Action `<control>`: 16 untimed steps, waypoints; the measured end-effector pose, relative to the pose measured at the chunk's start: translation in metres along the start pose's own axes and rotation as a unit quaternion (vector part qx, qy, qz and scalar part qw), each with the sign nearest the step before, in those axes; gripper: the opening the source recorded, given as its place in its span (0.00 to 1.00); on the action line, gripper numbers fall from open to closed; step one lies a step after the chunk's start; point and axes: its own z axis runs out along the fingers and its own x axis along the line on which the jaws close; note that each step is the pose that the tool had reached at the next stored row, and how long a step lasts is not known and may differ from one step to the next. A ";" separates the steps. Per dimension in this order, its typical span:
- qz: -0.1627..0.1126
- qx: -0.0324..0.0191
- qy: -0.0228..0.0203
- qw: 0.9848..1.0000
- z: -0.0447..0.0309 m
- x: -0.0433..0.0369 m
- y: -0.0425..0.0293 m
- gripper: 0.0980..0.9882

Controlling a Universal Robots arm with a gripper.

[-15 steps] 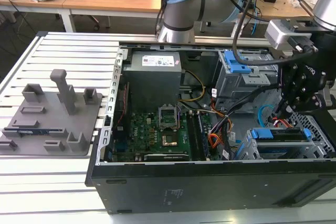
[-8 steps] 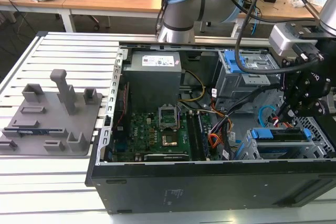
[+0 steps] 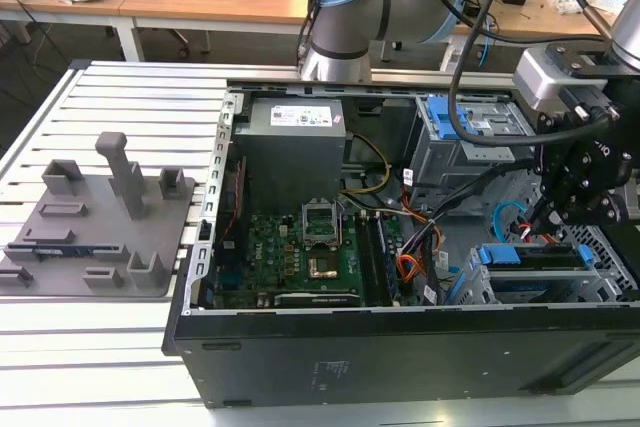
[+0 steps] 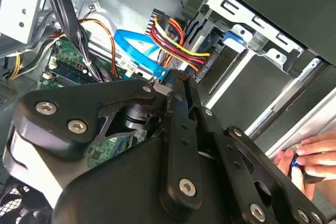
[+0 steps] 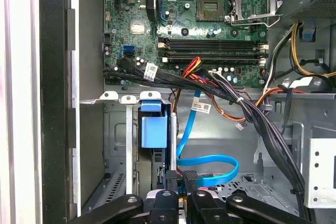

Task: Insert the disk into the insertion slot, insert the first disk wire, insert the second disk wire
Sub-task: 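Insert the second disk wire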

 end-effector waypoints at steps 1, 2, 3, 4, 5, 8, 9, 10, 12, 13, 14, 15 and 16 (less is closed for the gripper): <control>0.000 0.000 0.000 1.000 0.0001 0.0020 0.0006 0.07; 0.000 0.000 0.000 1.000 0.0003 0.0048 0.0006 0.07; 0.000 0.000 0.000 1.000 0.0004 0.0073 0.0007 0.07; 0.001 0.000 0.000 1.000 0.0010 0.0089 0.0007 0.07; 0.001 0.000 0.000 1.000 0.0011 0.0093 0.0007 0.07; 0.001 0.000 0.000 1.000 0.0011 0.0095 0.0007 0.07; 0.001 0.000 0.000 1.000 0.0011 0.0095 0.0007 0.07; 0.001 0.000 0.000 1.000 0.0011 0.0095 0.0007 0.07; 0.001 0.000 0.000 1.000 0.0014 0.0097 0.0007 0.07; 0.002 0.000 0.000 1.000 0.0019 0.0098 0.0007 0.07; 0.003 0.000 0.000 1.000 0.0021 0.0099 0.0007 0.07; 0.003 0.000 0.000 1.000 0.0023 0.0100 0.0006 0.07; 0.003 0.000 0.000 1.000 0.0026 0.0102 0.0004 0.07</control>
